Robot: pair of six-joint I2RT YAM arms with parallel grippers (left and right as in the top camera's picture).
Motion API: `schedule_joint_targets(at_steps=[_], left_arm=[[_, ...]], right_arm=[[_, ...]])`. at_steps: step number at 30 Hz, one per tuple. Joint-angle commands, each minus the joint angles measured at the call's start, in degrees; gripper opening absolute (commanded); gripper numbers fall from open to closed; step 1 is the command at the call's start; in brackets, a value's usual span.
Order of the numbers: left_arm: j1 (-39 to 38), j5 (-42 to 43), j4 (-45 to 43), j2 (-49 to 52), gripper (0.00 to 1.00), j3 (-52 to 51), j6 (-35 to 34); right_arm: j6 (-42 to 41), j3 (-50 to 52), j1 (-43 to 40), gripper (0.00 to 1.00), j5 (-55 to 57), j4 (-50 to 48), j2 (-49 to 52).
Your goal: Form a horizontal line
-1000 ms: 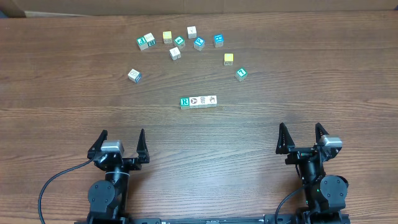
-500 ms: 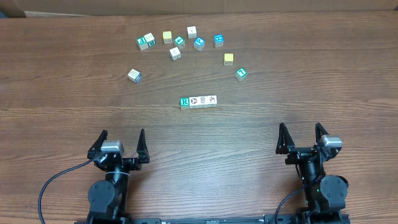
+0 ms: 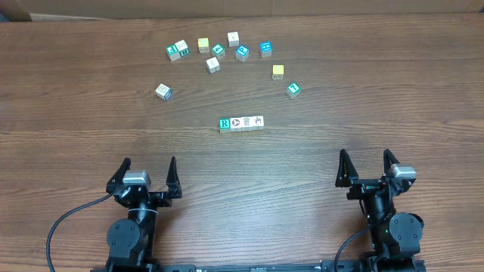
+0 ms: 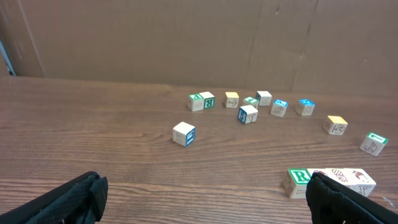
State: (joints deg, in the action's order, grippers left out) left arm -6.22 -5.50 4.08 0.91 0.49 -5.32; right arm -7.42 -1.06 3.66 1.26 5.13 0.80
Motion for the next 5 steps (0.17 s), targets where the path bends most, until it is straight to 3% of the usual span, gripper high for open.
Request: schedule_joint_targets(at_steps=[1,5], left_arm=[[0.7,0.6,0.0,-0.7,1.0,-0.2,1.5],[0.7,0.6,0.0,-0.6,1.0,-0.2,1.5]], right_arm=[[0.4,0.6,-0.5,1.0,-0.5,-0.3,-0.6],[0.4,0.6,-0.5,1.0,-0.5,-0.3,-0.6]])
